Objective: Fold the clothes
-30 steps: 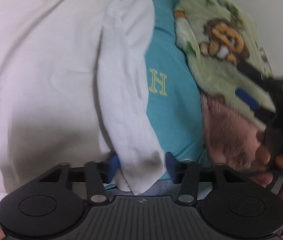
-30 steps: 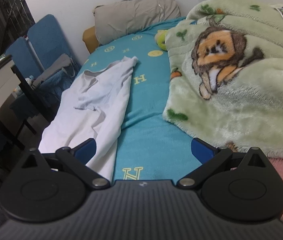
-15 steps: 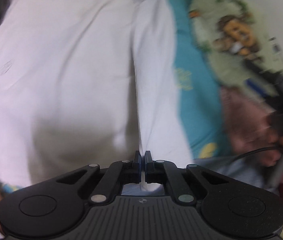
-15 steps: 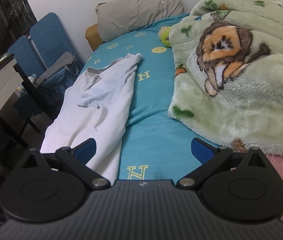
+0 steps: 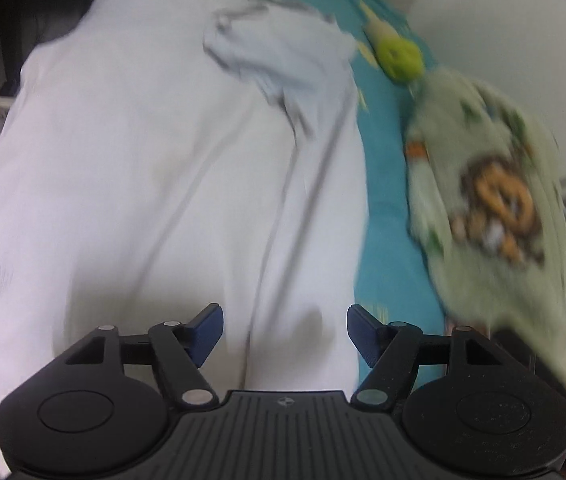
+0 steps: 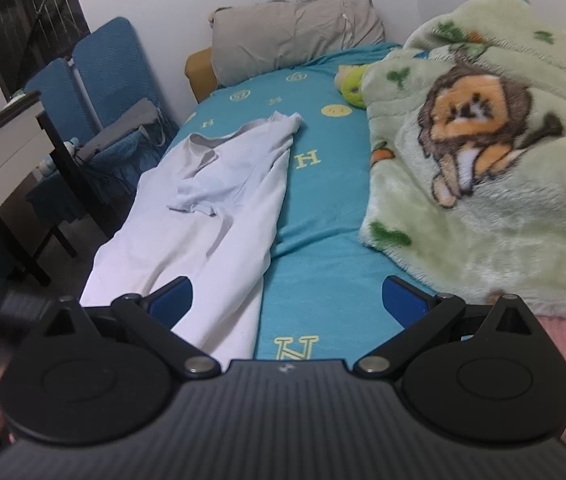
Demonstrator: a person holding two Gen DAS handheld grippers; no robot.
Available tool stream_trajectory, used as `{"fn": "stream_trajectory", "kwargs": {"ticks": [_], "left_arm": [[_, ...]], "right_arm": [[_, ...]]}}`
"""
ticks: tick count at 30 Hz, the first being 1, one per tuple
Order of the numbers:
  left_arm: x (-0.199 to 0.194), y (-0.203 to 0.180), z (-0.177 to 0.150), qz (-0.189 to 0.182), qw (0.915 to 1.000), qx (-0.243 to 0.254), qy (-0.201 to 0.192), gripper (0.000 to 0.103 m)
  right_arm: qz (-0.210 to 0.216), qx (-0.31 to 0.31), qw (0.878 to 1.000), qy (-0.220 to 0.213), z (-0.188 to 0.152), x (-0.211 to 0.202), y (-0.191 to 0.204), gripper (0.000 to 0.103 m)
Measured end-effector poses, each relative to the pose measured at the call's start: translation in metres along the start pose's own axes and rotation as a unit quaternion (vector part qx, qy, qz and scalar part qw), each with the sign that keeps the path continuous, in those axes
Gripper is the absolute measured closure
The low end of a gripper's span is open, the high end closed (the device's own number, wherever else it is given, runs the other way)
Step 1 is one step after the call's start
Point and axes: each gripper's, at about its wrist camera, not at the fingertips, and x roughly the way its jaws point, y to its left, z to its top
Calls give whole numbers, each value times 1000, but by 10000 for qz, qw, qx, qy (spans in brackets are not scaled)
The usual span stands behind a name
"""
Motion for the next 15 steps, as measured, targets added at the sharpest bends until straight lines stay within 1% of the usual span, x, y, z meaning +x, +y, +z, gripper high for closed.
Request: {"fn": "stream_trajectory", "kwargs": {"ticks": [3, 5, 7, 9, 10, 11, 12, 13, 14, 15], "left_arm": [[34, 7, 47, -58, 9983, -383, -431, 31], [58, 10, 74, 10, 9955, -593, -734, 31], [80, 16, 93, 15, 9909, -850, -1041, 32], [95, 25, 108, -139, 9849, -1146, -1294, 33], [101, 26, 113, -178, 9825, -1190, -1424, 33], [107, 23, 117, -152, 9812, -1112, -1567, 35], [112, 20, 121, -126, 9797, -1035, -1710, 39], [117, 16, 124, -42, 9783, -933, -1849, 50], [119, 12, 126, 72, 9774, -805, -1954, 67], [121, 9, 127, 149, 9768, -676, -2028, 78]], "right_arm": [[-17, -19, 10000, 64, 1, 15, 0, 0], [-62, -44, 9999, 69, 2, 24, -2, 0], [-114, -9, 9999, 57, 1, 31, -4, 0], [-182, 82, 9998, 47, 3, 39, -10, 0], [-187, 137, 9997, 48, 4, 43, -13, 0], [-193, 192, 9996, 49, 5, 47, -16, 0], [-191, 246, 9995, 52, 6, 50, -19, 0], [-173, 297, 9994, 62, 6, 54, -22, 0], [-166, 344, 9992, 88, 6, 57, -24, 0], [-162, 393, 9990, 125, 6, 61, -26, 0]]}}
